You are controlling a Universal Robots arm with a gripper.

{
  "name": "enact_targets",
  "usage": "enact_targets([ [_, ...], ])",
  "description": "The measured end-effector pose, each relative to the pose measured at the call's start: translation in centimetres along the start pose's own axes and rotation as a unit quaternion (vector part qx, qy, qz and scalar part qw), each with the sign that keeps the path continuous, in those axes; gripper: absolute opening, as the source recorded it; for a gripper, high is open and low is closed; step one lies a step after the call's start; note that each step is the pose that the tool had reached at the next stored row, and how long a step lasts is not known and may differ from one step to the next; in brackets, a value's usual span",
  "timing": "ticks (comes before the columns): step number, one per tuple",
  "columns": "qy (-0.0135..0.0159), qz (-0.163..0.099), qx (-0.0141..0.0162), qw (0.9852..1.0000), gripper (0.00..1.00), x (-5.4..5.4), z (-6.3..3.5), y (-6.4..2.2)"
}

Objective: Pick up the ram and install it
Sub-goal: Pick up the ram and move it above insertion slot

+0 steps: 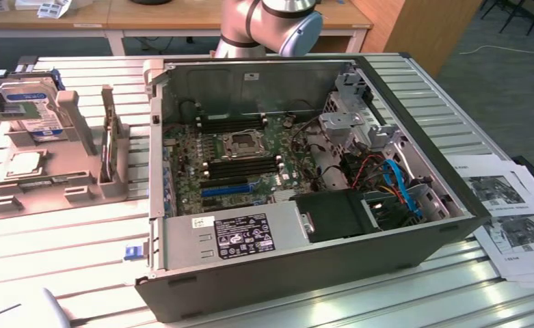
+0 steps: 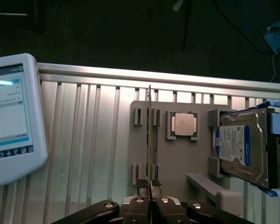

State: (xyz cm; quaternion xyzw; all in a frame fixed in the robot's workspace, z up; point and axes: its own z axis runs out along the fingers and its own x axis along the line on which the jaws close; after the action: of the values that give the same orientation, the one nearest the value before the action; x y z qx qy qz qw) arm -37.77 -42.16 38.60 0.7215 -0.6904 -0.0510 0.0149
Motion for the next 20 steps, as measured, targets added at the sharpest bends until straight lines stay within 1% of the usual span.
enact_targets([
  [17, 0.0000, 0.000, 0.0000, 1.0000, 0.12, -0.2, -2.98, 0.28],
  [20, -0.0001, 0.000, 0.0001, 1.0000, 0.12, -0.2, -3.35, 0.31],
])
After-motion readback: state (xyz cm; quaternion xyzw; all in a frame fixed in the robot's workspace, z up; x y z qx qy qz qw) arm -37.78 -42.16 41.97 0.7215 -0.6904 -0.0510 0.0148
